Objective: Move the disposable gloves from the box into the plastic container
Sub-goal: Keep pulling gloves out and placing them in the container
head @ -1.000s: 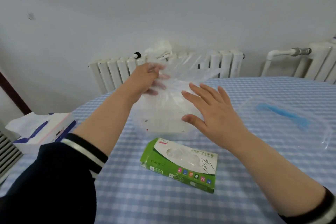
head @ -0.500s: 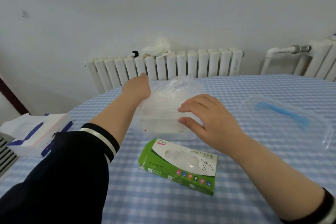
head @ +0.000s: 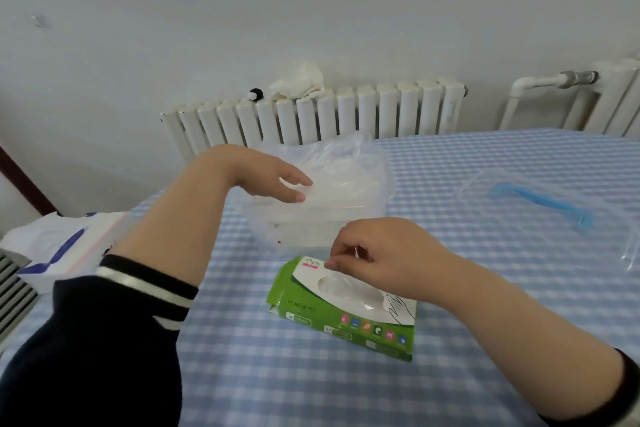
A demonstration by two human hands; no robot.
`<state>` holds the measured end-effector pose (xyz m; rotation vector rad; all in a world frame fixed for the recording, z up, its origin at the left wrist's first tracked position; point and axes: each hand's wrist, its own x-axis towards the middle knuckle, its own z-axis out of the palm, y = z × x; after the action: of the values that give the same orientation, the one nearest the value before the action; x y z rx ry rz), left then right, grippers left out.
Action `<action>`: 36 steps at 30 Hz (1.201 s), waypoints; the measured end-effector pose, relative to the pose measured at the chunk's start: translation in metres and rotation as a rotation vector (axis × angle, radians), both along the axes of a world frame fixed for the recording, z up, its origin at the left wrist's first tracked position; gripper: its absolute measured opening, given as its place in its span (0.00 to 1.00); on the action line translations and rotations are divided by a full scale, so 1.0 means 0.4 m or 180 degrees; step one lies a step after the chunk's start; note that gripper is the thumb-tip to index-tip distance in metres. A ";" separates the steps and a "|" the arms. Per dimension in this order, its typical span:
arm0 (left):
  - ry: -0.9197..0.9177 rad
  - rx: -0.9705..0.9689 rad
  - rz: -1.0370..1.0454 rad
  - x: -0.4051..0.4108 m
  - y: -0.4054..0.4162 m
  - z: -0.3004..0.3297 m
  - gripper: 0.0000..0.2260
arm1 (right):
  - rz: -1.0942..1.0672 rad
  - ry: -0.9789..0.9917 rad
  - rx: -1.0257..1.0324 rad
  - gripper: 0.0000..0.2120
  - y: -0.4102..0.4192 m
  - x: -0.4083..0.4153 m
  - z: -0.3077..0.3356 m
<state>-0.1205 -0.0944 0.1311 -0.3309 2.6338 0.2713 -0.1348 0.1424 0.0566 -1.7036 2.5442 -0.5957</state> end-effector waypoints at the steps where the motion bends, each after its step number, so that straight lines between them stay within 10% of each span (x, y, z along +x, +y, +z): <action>1: -0.0105 0.0013 -0.0016 -0.017 0.000 -0.016 0.26 | 0.0009 -0.0004 0.0010 0.15 0.000 0.003 -0.001; 9: -0.0559 0.0143 -0.0084 -0.092 0.031 -0.070 0.27 | -0.0064 0.0032 0.0299 0.15 -0.002 0.003 -0.002; 17: 0.0468 0.0059 0.0129 -0.021 0.052 0.044 0.27 | -0.0191 -0.0410 0.0964 0.21 -0.005 -0.020 -0.046; 27: 0.4099 0.1575 -0.0017 0.141 0.152 -0.104 0.12 | -0.0072 -0.0470 0.0476 0.14 -0.028 -0.019 -0.095; 33: 0.3138 0.1614 -0.0087 0.200 0.160 -0.298 0.05 | -0.0081 -0.0421 0.0257 0.09 -0.039 -0.019 -0.122; 36: 0.2310 0.1240 -0.0181 0.213 0.152 -0.351 0.22 | -0.0018 -0.0425 0.0236 0.09 -0.041 -0.023 -0.125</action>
<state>-0.0351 -0.0335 -0.0092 -0.0156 3.1741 1.0337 -0.1442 0.1258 0.0065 -1.5775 2.4484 -0.5863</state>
